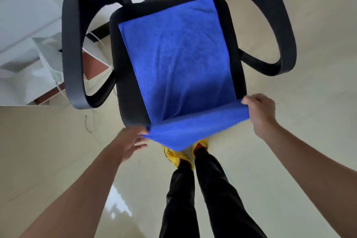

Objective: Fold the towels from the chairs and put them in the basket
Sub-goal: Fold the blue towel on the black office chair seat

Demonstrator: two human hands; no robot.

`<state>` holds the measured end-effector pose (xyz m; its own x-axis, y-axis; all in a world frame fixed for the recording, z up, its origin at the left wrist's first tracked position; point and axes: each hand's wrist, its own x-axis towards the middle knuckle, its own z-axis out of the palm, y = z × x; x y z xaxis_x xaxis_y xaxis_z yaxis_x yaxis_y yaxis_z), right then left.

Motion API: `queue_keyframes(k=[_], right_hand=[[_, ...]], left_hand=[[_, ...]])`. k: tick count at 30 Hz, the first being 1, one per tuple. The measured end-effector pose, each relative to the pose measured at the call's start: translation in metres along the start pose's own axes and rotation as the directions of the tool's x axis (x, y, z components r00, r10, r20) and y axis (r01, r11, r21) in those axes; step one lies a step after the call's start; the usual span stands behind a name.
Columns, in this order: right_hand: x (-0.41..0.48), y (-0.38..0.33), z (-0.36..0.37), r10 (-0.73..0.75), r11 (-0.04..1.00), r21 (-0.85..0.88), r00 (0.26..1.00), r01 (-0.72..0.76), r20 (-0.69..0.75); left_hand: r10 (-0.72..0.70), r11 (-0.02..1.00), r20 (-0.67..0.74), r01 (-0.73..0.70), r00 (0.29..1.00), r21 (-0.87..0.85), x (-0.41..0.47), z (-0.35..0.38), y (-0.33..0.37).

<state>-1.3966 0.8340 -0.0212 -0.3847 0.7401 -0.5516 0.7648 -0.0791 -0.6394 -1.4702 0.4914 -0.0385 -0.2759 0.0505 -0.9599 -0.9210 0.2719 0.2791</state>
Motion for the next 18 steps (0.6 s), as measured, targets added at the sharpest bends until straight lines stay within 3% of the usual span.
queue_keyframes(k=[5, 9, 11, 13, 15, 18], right_hand=[[0.044, -0.064, 0.035, -0.065, 0.997, 0.051, 0.985, 0.058, 0.161], [0.074, -0.082, 0.056, 0.041, 0.989, 0.116, 0.934, -0.088, 0.355], [0.080, -0.071, 0.053, 0.025, 1.000, -0.021, 0.970, -0.020, 0.242], [0.080, -0.047, 0.045, -0.010, 0.961, -0.276, 0.998, 0.028, 0.069], [0.074, -0.018, 0.039, -0.004, 0.894, -0.446, 0.994, 0.054, 0.112], [0.058, 0.012, 0.040, -0.035, 0.888, -0.443, 0.979, 0.123, 0.201]], left_hand=[[0.138, 0.963, -0.161, -0.171, 0.977, -0.209, 0.019, 0.012, 0.052], [0.127, 0.934, -0.290, -0.213, 0.948, -0.286, 0.034, 0.018, 0.077], [0.052, 0.956, -0.334, -0.144, 0.941, -0.257, 0.042, 0.021, 0.068], [-0.023, 0.976, -0.375, -0.060, 0.927, -0.209, 0.046, 0.027, 0.047], [-0.032, 0.991, -0.366, -0.019, 0.930, -0.134, 0.050, 0.035, 0.025], [0.062, 0.996, -0.280, -0.078, 0.958, -0.045, 0.051, 0.044, 0.006]])
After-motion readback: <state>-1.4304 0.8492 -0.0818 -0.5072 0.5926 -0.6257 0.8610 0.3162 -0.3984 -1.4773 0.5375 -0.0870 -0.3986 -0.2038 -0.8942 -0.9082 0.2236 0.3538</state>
